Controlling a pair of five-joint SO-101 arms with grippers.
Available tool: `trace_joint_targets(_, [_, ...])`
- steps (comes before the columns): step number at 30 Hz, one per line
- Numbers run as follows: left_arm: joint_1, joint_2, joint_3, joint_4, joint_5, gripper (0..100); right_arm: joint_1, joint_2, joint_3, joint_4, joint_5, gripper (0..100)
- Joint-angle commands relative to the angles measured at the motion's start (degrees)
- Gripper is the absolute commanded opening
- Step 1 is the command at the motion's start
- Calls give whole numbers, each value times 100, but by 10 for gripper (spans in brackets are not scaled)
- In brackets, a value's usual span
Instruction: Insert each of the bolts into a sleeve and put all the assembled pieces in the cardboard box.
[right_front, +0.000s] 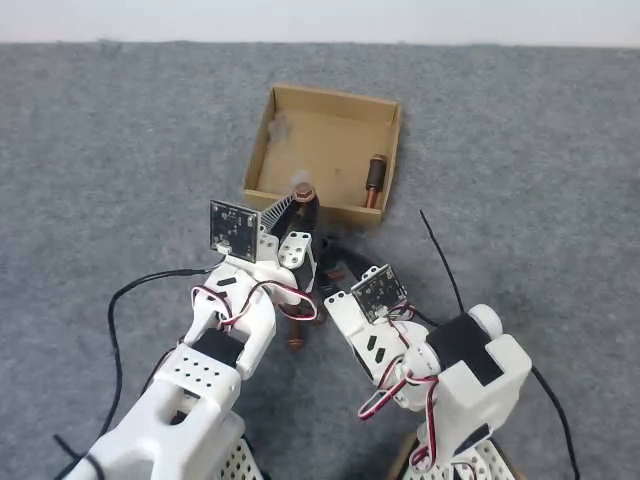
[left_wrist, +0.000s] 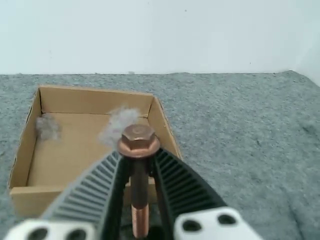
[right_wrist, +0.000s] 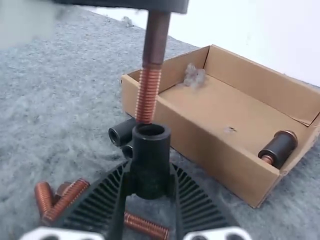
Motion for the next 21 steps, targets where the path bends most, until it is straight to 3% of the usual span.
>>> trace_joint_targets(1, [53,-88,-171,-62,53,10,84,-338,-44,13,-53,6])
trace_joint_targets(21, [97,-1451,330,-26,62,10,40,-400,70,4,-44,6])
